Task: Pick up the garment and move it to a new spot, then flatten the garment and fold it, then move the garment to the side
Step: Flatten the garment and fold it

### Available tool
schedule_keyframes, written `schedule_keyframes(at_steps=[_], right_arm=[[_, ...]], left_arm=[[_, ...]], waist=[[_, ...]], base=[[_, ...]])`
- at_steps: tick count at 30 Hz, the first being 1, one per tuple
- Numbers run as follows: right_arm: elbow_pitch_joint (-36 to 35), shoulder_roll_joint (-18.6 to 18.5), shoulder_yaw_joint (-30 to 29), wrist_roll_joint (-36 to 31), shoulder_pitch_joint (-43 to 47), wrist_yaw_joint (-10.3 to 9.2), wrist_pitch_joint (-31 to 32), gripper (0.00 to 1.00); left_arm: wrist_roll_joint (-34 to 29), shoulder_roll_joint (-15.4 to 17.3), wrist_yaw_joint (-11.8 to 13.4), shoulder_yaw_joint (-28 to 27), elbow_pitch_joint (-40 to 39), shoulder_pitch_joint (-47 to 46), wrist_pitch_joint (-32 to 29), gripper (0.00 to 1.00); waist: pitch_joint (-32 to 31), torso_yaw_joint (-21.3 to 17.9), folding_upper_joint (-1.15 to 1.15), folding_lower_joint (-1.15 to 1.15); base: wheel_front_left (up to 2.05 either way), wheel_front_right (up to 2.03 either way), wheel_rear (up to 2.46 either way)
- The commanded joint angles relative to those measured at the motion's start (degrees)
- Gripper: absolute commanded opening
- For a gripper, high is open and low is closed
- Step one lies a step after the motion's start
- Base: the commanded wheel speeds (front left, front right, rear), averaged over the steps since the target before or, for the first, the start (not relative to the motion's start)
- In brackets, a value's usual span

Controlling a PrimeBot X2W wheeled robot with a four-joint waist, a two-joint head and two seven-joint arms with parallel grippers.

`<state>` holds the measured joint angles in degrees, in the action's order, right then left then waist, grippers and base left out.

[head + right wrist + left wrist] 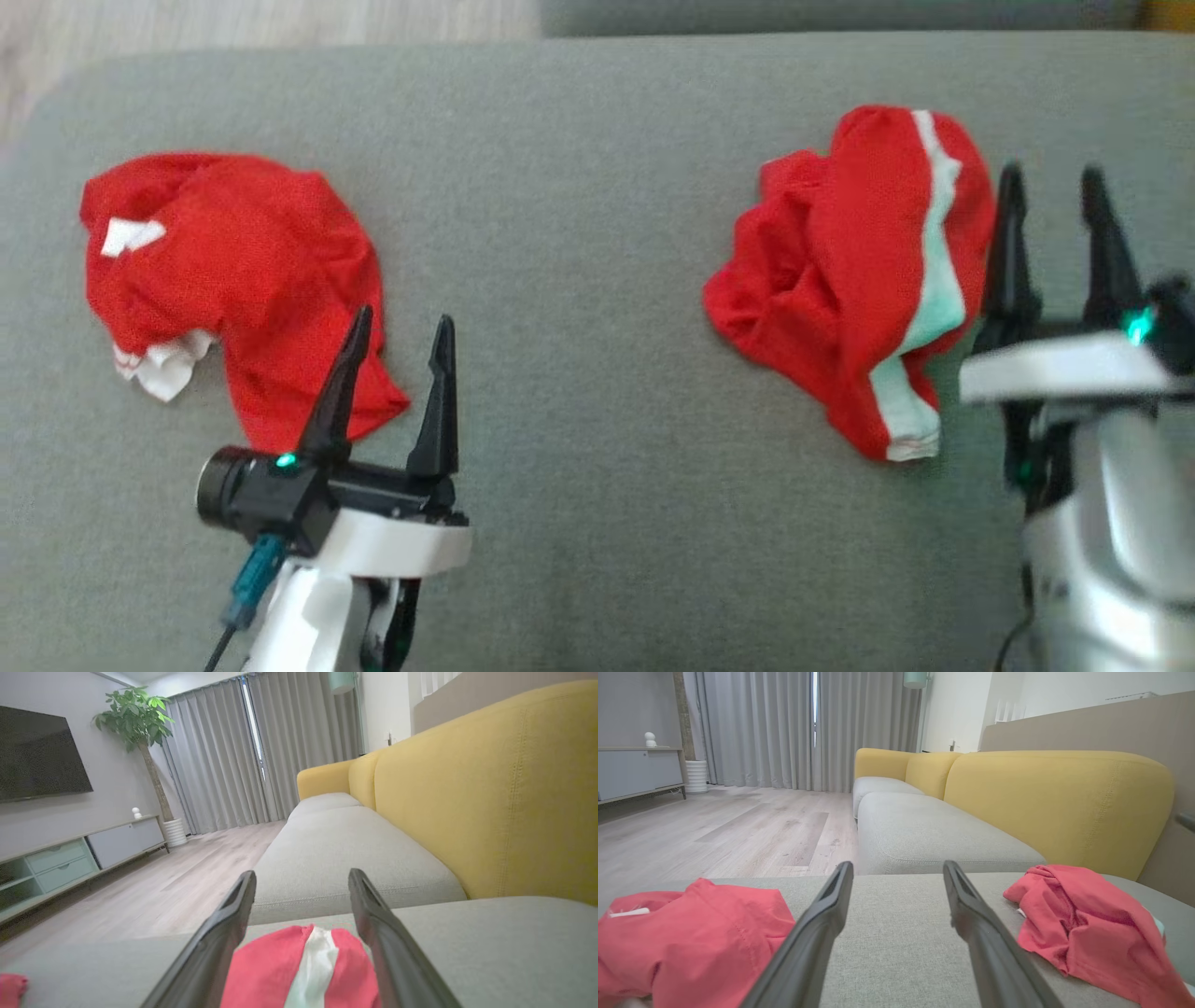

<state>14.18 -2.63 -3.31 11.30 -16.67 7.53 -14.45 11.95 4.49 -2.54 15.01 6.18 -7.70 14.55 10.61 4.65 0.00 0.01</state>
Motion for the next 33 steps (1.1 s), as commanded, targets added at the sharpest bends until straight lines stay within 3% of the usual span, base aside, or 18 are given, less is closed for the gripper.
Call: schedule_keyframes(at_steps=[1, 11, 18, 19, 20, 28, 33], right_arm=[[1.1, -0.2, -0.3, -1.8, -5.2, -0.04, 1.0, 1.0], [22.3, -0.2, -14.8, -8.4, -22.7, -0.04, 15.9, 1.0], [31.9, -0.2, -20.7, -14.3, -27.6, -0.04, 19.5, 1.0], [32.8, -0.2, -21.3, -14.5, -28.2, -0.04, 19.2, 0.33], [33.4, -0.2, -21.6, -14.5, -28.7, -0.04, 18.4, 0.0], [31.5, -0.4, -26.1, -17.9, -32.2, -0.04, 6.6, 0.0], [26.7, -3.4, -26.5, -20.2, -35.8, -0.04, 3.6, 0.0]], left_arm=[[-0.6, -0.4, -0.4, -1.9, -1.4, -2.6, 0.4, 1.0], [-0.2, -1.5, -1.8, -1.0, -0.2, -5.2, 0.4, 1.0], [1.6, -1.6, -1.1, 0.6, -0.3, -6.8, 0.4, 1.0], [1.8, -1.6, -0.9, 0.8, -0.3, -7.0, 0.4, 1.0], [1.9, -1.6, -0.8, 0.9, -0.3, -7.1, 0.4, 1.0], [2.3, -1.6, 0.0, 0.3, 0.0, -6.5, 0.4, 1.0], [2.2, -1.6, 0.1, 0.0, -0.3, -5.6, 0.4, 1.0]], waist=[[2.5, 2.3, 0.0, -0.01], [7.1, 7.5, 0.0, -0.01], [8.5, 9.2, 0.0, -0.01], [8.5, 9.3, 0.0, -0.01], [8.4, 9.3, 0.0, -0.01], [5.8, 7.3, 0.0, -0.01], [3.0, 6.0, 0.0, -0.01]], base=[[0.0, 0.0, 0.0], [0.0, 0.0, 0.0], [0.0, 0.0, 0.0], [0.0, 0.0, 0.0], [0.0, 0.0, 0.0], [0.0, 0.0, 0.0], [0.0, 0.0, 0.0]])
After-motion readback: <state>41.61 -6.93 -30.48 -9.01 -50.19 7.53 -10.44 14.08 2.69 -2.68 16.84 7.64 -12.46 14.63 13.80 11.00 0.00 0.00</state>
